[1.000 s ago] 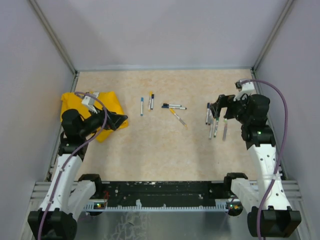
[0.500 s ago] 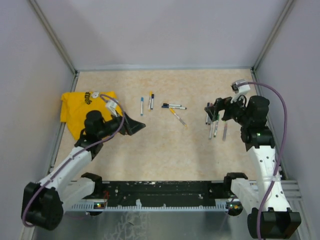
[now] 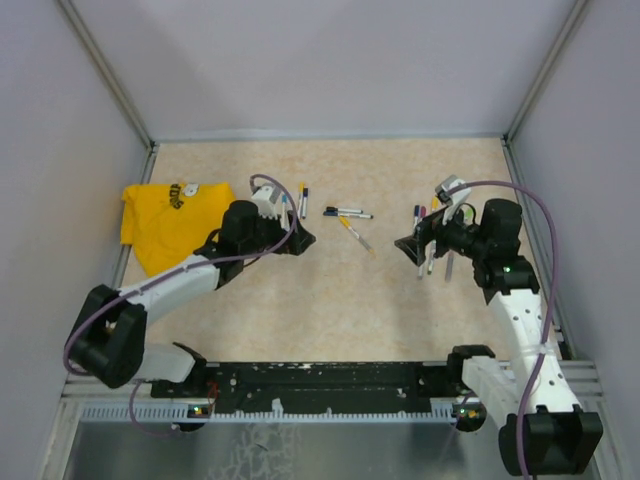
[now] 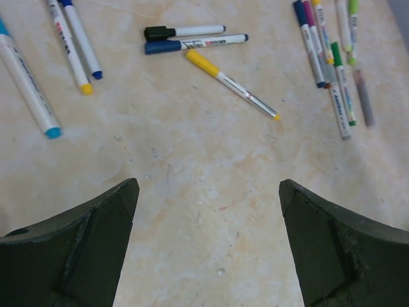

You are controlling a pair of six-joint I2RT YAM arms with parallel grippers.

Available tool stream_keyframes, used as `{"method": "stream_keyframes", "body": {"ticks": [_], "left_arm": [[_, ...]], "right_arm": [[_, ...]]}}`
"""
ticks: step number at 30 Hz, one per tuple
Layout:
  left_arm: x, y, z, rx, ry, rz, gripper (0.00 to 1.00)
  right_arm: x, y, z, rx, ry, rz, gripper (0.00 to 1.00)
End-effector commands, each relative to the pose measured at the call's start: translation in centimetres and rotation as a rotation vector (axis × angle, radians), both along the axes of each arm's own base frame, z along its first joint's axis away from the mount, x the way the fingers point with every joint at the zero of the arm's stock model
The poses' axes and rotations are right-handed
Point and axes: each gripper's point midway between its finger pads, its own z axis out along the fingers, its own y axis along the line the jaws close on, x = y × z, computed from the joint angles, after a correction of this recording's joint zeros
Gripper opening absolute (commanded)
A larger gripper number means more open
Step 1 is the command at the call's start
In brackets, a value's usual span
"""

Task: Open the pen caps
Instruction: Pick up the pen from the center of the board.

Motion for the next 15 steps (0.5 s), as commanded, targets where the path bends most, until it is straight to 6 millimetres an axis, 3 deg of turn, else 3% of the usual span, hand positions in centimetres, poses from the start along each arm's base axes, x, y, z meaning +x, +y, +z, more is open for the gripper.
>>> {"method": "stream_keyframes", "body": {"ticks": [1, 6, 9, 15], "left_arm": [[4.8, 1.2, -0.1, 0.119, -0.040, 0.116, 0.96], [8.6, 2.6, -3.7, 0.321, 0.012, 0.176, 0.92], [10.4, 4.4, -5.2, 0.493, 0.065, 0.238, 0.89], [13.0, 6.2, -6.0, 0.614, 0.084, 0.261, 0.75]], "right_arm": [[-0.2, 1.0, 1.0, -0.028, -0.068, 0.083, 0.98], [0.9, 0.2, 0.1, -0.037, -0.046, 0.007, 0.99], [1.3, 0.0, -0.4, -0.038, -0.028, -0.025, 0.98], [1.5, -0.1, -0.8, -0.052, -0.014, -0.024, 0.98]]}}
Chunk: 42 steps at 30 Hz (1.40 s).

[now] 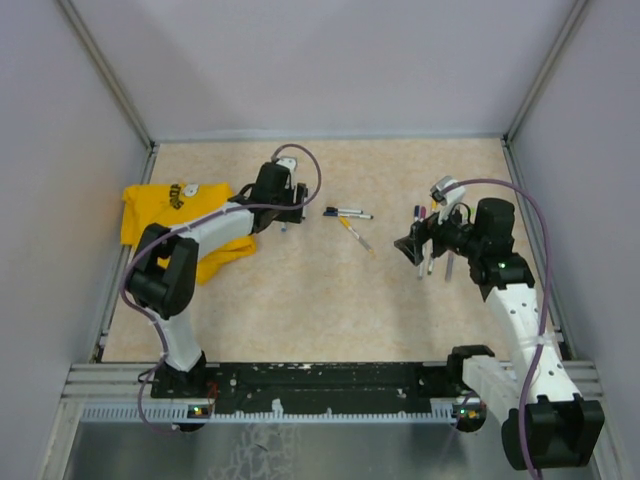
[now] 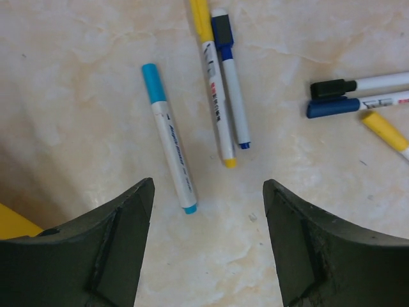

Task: Open the pen caps
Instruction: Pick up the pen from the center of the board.

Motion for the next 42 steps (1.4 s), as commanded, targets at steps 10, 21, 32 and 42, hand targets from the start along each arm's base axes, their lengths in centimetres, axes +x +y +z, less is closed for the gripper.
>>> {"method": "stream_keyframes", "body": {"ticks": [10, 21, 32, 42], "left_arm": [[1.6, 2.8, -1.8, 0.050, 0.094, 0.003, 0.71], [1.8, 3.4, -2.7, 0.061, 0.108, 0.011, 0.75], [1.8, 4.1, -3.1, 0.085, 0.111, 0.037, 0.75], [1.9, 3.9, -3.1, 0.080, 0.112, 0.035, 0.75]], "right_arm": [[0.5, 0.1, 0.7, -0.027, -0.045, 0.014, 0.98], [0.5, 0.2, 0.7, -0.043, -0.076, 0.026, 0.98], [0.4, 0.3, 0.7, -0.044, -0.076, 0.035, 0.98], [0.3, 0.5, 0.6, -0.044, -0.072, 0.043, 0.98]]}}
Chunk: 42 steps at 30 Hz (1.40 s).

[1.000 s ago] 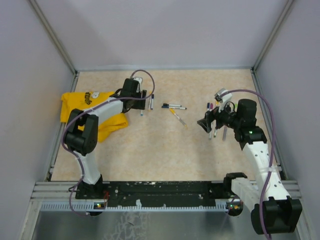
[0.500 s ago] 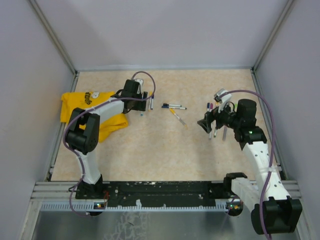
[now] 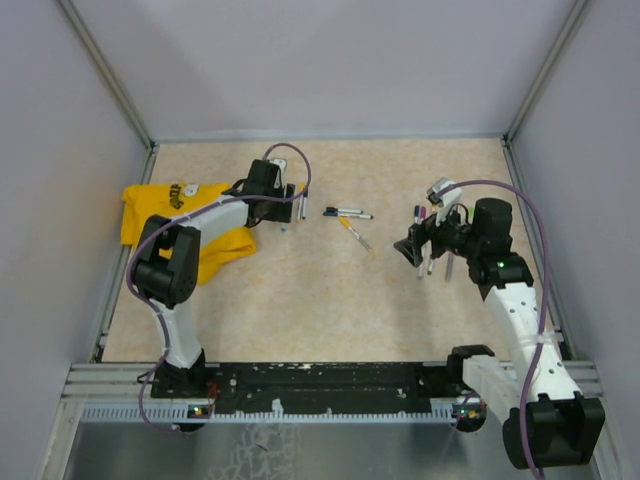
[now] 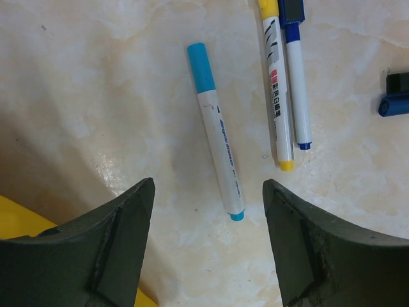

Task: Open the pen caps
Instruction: Pick up the pen from the center of the board.

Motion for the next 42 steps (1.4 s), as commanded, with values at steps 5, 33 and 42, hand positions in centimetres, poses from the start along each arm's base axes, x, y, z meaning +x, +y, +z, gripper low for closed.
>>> {"method": "stream_keyframes", "body": {"ticks": [5, 33, 42], "left_arm": [[0.64, 0.07, 0.00, 0.007, -0.002, 0.005, 0.75], [1.12, 0.05, -0.66, 0.026, 0.018, 0.007, 0.74], [1.22, 0.01, -0.59, 0.029, 0.020, 0.004, 0.74]], "right_arm": [[0.27, 0.44, 1.27, -0.005, -0.066, 0.025, 0.98], [0.24, 0.53, 1.17, -0.007, -0.063, 0.028, 0.98], [0.25, 0.57, 1.16, -0.009, -0.063, 0.029, 0.98]]}}
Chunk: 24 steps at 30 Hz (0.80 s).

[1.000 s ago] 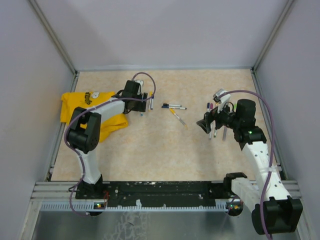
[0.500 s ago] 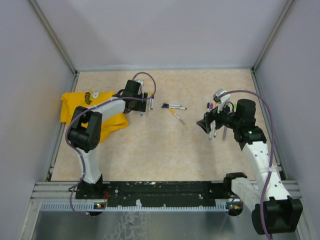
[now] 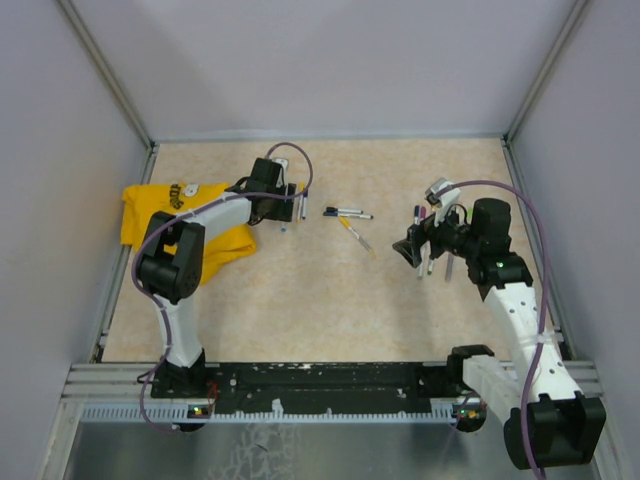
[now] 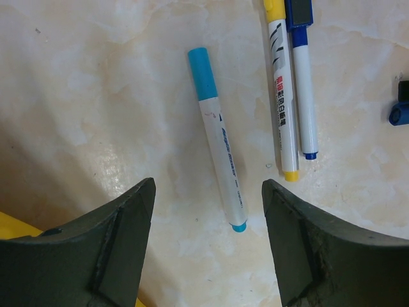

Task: Open the pen caps
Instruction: Pick up the pen from the center of the board.

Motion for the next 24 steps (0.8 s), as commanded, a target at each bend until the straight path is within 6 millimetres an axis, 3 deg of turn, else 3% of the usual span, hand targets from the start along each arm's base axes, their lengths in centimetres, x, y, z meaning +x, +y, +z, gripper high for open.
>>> {"method": "stream_keyframes", "body": {"ticks": [1, 24], "left_arm": [[0.70, 0.09, 0.18, 0.013, -0.005, 0.000, 0.74], [1.11, 0.16, -0.31, 0.028, 0.011, 0.009, 0.72]], "right_arm": [[0.36, 0.29, 1.16, -0.007, -0.062, 0.019, 0.98], [0.36, 0.34, 1.10, -0.009, -0.061, 0.021, 0.98]]}}
